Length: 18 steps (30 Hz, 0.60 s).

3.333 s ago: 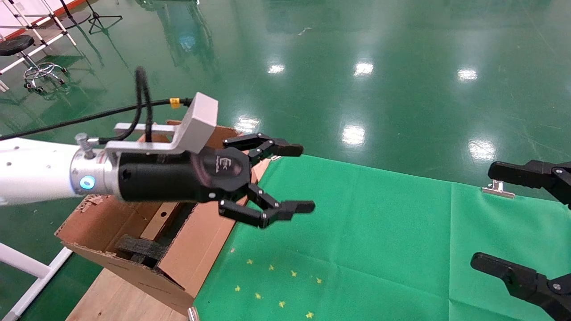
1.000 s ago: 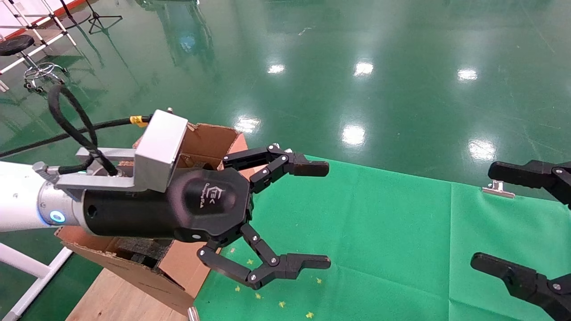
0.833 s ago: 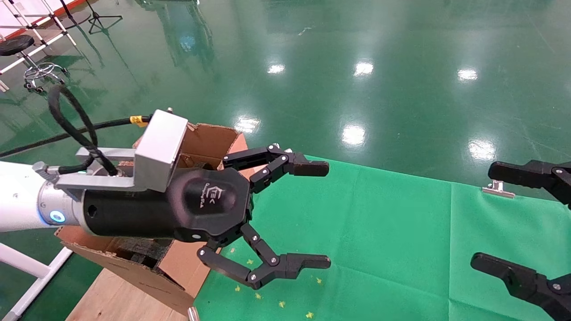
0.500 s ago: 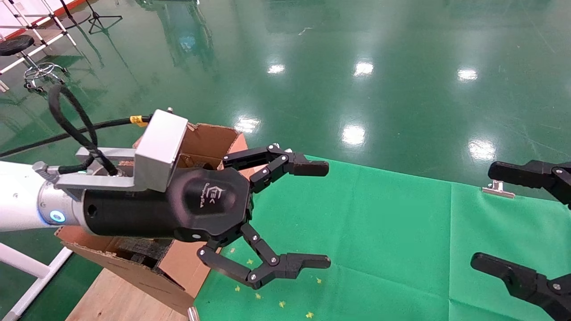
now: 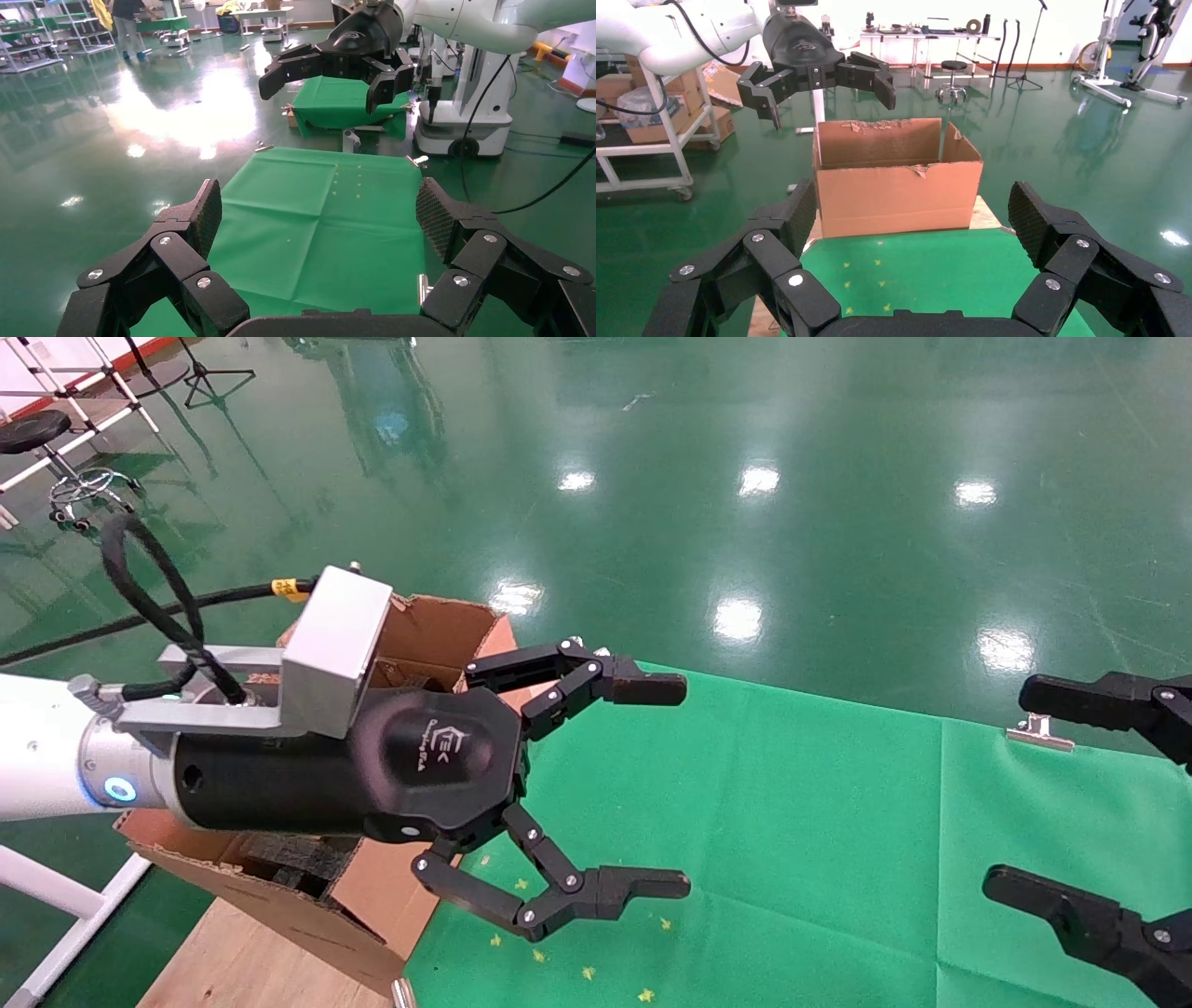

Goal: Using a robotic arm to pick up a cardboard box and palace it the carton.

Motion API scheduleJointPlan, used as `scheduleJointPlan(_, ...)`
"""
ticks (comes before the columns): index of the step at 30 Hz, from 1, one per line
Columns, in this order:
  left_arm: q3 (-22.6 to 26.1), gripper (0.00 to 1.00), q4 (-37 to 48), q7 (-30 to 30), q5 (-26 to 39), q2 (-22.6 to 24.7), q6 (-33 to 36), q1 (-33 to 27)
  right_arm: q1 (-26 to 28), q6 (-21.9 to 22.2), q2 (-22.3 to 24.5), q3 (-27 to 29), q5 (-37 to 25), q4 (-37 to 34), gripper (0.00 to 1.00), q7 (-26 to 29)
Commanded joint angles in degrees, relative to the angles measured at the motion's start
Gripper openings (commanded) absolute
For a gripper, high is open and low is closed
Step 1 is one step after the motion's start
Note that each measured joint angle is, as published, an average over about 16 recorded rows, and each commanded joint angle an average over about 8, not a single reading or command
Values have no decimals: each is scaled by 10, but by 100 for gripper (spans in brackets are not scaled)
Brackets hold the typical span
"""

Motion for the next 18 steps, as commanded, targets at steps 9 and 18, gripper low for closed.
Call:
scheduleJointPlan(9,0,100,0,0,0,0,0,0,0,0,0,0,0,0,100,0)
scheduleJointPlan(18,0,100,0,0,0,0,0,0,0,0,0,0,0,0,100,0)
